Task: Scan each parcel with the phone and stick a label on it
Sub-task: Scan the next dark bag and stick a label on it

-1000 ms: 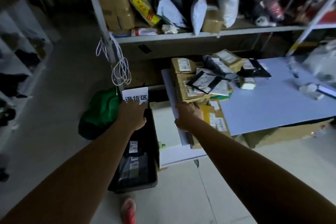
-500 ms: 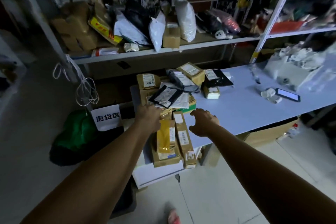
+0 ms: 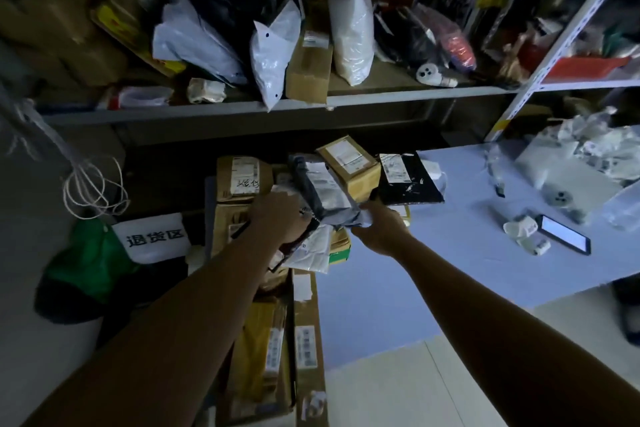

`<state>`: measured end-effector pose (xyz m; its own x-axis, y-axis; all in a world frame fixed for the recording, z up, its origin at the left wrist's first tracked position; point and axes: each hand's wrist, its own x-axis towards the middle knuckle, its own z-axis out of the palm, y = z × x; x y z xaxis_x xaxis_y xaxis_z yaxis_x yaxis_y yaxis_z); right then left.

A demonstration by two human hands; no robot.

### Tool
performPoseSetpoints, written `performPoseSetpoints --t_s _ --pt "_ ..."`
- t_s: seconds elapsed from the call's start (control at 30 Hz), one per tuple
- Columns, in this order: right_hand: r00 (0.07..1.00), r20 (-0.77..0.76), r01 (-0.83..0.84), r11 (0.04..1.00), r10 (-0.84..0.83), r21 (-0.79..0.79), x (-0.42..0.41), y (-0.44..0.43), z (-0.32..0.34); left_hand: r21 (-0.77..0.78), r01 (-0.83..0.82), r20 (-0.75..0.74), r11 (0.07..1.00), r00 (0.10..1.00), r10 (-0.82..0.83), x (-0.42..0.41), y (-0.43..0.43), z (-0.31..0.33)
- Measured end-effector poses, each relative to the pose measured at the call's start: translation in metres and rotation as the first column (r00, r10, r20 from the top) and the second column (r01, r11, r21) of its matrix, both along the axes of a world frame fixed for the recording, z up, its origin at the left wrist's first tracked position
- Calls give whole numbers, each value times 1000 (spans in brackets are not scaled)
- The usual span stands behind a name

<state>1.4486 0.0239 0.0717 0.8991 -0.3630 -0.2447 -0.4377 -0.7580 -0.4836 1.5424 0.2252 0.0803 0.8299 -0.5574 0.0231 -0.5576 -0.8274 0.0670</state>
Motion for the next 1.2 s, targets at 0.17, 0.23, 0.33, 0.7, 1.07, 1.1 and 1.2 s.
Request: performPoseSetpoints --t_s 0.17,0.23,0.33,0.7,1.07,1.1,1.2 --pt "1000 -20 20 991 -18 135 68 -40 -29 -164 -176 -242 971 961 133 37 -34 -29" --pt "998 -42 60 973 -52 222 89 -51 -43 -215 -235 -352 948 924 149 47 -52 -42" --pt "992 -88 116 886 -86 450 111 -63 -62 -246 -454 -561 856 787 256 54 -74 -58" --pt "979 172 -189 777 105 600 137 -78 -58 -441 -695 -562 568 707 428 39 -107 -38" --pt "946 317 -214 868 70 448 24 -168 -14 -625 -508 -432 592 857 280 -60 -187 -6" --pt "947 318 -187 882 45 433 6 -185 -13 -643 -484 -433 593 869 239 -71 -203 -12" --pt "953 303 -134 908 8 397 -49 -234 -13 -676 -462 -474 574 869 141 -110 -248 -38"
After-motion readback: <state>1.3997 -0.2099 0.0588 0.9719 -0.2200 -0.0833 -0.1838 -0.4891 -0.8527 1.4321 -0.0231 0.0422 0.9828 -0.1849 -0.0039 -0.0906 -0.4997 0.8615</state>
